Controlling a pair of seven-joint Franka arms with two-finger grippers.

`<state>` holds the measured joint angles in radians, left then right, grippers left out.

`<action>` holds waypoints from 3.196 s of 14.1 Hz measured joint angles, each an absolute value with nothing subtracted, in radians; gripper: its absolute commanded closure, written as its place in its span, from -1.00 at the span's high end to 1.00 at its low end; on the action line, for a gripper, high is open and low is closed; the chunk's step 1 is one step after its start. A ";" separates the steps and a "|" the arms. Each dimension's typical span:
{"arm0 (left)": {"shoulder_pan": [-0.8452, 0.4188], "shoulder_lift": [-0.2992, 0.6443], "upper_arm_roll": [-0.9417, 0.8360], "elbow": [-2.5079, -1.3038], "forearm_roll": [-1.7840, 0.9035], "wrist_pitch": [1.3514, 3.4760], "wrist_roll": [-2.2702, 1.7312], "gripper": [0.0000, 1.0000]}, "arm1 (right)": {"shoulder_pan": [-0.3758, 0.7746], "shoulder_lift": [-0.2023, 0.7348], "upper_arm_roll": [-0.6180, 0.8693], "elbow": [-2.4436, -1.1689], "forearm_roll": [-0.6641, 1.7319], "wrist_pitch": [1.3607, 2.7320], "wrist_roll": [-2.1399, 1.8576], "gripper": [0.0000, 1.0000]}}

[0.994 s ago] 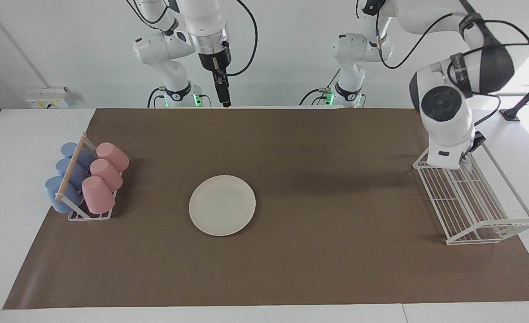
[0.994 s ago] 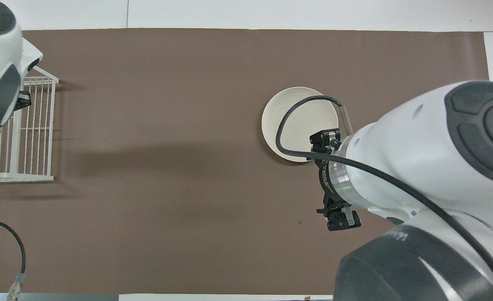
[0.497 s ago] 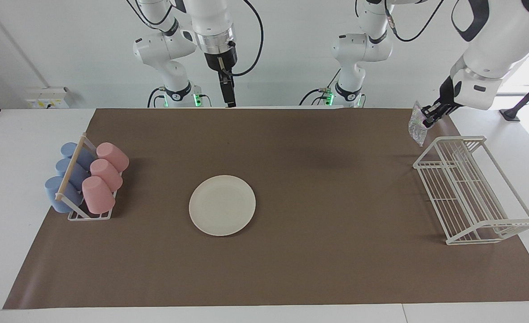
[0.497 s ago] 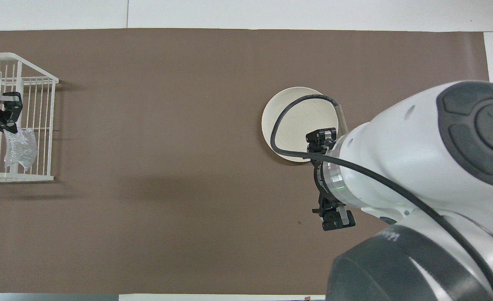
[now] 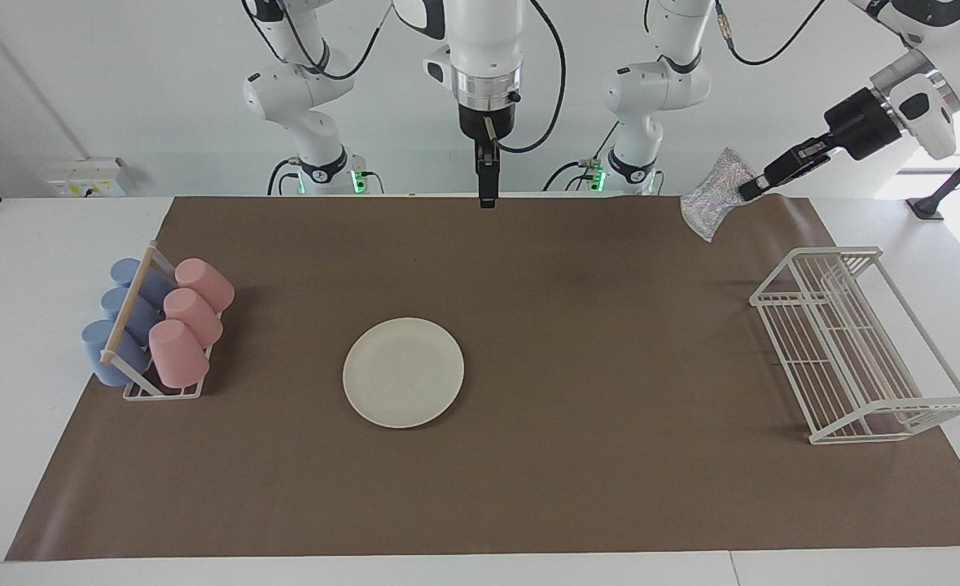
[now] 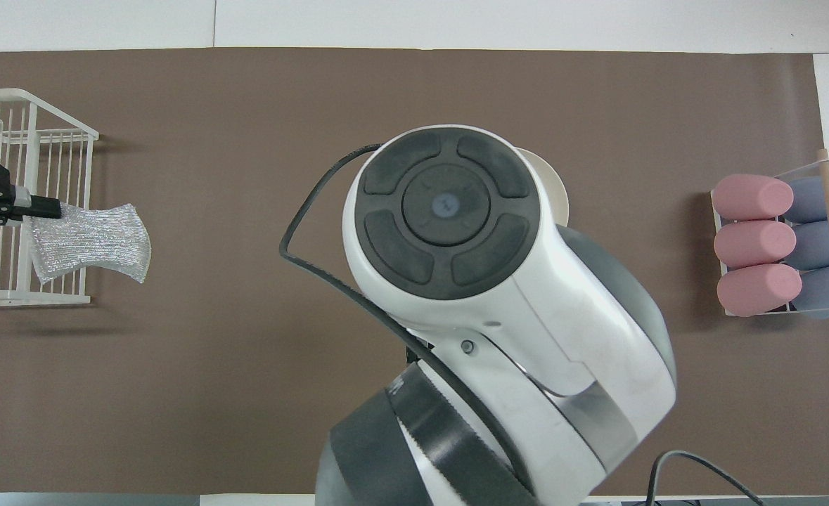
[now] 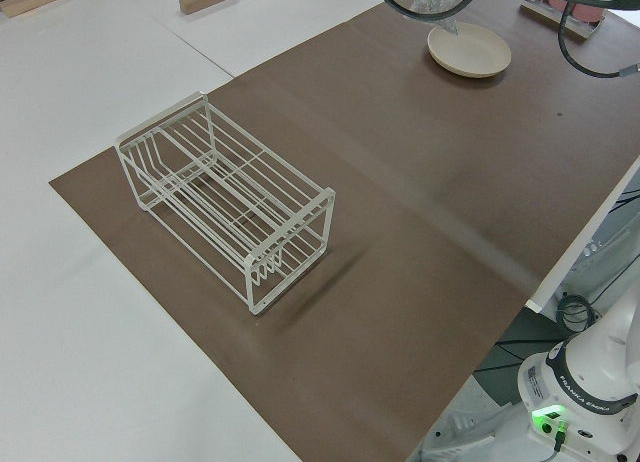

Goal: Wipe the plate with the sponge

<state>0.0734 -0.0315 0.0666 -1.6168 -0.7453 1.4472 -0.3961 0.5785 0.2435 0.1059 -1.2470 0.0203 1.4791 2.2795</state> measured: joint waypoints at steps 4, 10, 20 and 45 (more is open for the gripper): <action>0.062 -0.217 0.049 -2.013 -0.984 1.603 -0.206 -1.00 | 0.569 0.219 0.100 -1.248 0.020 1.459 2.274 1.00; -0.014 -0.271 0.042 -2.270 -1.262 1.637 0.060 -1.00 | 0.570 0.192 0.099 -1.269 0.064 1.481 2.270 1.00; -0.169 -0.266 0.040 -2.415 -1.547 1.676 0.236 -1.00 | 0.634 0.144 0.105 -1.422 0.131 1.731 2.359 1.00; -0.189 -0.264 0.045 -2.420 -1.549 1.687 0.237 -1.00 | 0.704 0.039 0.106 -1.661 0.131 1.903 2.314 -1.00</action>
<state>-0.1892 -0.2643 0.0446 -2.4195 -1.5491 1.6874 0.2365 0.7040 0.0387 0.1059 -1.6613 0.1307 1.9033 2.3140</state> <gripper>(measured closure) 0.960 0.987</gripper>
